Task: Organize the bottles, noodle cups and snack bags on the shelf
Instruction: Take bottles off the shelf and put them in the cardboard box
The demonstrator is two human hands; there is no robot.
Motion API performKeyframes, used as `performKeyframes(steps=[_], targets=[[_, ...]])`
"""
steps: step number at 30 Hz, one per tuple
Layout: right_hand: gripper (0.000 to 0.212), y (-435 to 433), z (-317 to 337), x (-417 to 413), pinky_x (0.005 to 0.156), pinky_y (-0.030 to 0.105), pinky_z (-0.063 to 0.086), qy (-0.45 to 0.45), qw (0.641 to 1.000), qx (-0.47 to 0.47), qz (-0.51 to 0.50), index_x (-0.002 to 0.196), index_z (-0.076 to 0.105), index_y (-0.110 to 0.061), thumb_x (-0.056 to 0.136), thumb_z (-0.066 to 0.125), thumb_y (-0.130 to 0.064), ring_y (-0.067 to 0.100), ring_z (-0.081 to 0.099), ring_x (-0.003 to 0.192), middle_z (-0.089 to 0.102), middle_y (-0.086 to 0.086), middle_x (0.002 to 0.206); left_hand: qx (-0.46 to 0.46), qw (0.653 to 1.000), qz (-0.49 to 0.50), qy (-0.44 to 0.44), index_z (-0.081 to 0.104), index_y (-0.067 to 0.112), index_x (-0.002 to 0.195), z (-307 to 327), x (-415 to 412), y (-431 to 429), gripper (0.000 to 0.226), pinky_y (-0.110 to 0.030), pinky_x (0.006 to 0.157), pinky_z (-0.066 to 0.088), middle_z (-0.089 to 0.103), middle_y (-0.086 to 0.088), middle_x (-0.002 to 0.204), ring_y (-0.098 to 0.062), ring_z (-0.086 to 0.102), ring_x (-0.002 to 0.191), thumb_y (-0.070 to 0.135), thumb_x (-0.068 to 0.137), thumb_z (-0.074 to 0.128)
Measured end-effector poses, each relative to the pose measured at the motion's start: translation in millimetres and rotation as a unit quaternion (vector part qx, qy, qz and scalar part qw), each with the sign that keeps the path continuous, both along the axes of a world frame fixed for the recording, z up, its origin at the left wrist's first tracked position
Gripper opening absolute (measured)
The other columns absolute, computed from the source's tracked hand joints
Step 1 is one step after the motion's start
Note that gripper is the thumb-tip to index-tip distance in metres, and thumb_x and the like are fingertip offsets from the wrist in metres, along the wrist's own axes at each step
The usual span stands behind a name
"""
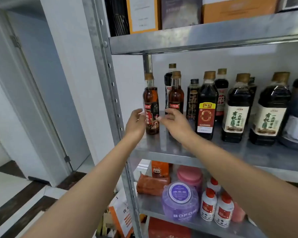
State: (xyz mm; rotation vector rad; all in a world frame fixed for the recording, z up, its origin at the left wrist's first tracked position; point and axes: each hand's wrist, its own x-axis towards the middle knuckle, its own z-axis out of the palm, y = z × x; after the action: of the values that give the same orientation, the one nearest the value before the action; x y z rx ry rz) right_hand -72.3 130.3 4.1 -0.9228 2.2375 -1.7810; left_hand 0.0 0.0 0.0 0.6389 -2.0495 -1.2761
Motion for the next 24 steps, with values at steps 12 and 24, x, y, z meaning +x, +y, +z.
performKeyframes(steps=[12,24], targets=[[0.068,-61.8,-19.1,-34.3,0.091,0.023,0.032,0.045,0.998,0.034,-0.032,0.149,0.028,-0.01,0.094,0.068,-0.019,0.026,0.05,0.131,0.052,0.011,0.14,0.095,0.991,0.005,0.089,0.044,0.013,0.142,-22.7,-47.9,-16.1,0.037,0.003,0.064,0.035,0.052,0.011,0.116,0.008,0.047,0.091,0.025,0.11,0.032],[0.059,-107.4,-39.0,-50.8,0.098,0.045,0.052,0.057,0.994,0.005,-0.089,0.138,0.04,-0.02,0.09,0.071,-0.032,0.021,0.065,0.109,0.067,0.003,0.117,0.199,0.971,-0.06,0.122,0.056,0.015,0.134,-35.1,-79.3,-43.3,0.034,-0.014,0.075,0.048,0.068,0.0,0.118,-0.005,0.063,0.104,0.023,0.108,0.036]])
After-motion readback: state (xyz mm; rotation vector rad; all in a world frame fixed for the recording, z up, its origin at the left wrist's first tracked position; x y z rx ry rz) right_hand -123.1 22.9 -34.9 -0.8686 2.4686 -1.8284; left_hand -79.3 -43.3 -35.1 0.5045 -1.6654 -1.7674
